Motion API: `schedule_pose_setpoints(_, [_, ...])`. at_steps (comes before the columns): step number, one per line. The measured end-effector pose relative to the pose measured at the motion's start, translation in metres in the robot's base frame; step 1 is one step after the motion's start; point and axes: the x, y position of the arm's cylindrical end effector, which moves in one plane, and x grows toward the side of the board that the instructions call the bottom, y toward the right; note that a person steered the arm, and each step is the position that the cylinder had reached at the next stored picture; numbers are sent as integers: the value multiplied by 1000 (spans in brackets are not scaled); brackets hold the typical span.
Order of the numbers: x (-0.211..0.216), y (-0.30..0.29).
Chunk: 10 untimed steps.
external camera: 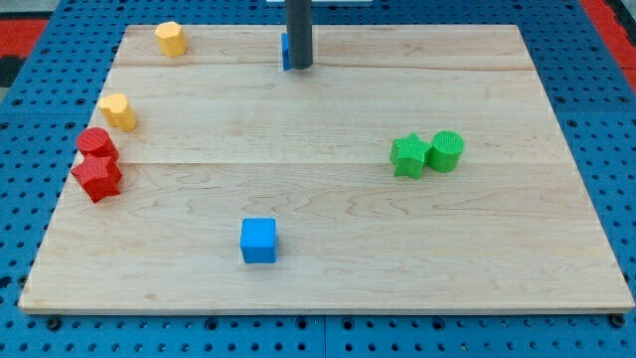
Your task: Move the blue triangle to the top center
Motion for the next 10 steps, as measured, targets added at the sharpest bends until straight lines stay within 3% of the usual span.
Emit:
schedule_pose_setpoints(2, [-3, -75])
schedule_pose_setpoints(3, [-25, -104])
schedule_pose_setpoints(4, [-39, -78])
schedule_pose_setpoints(7, [-30, 15])
schedule_pose_setpoints(9, [17, -16])
schedule_pose_setpoints(10, [36, 5])
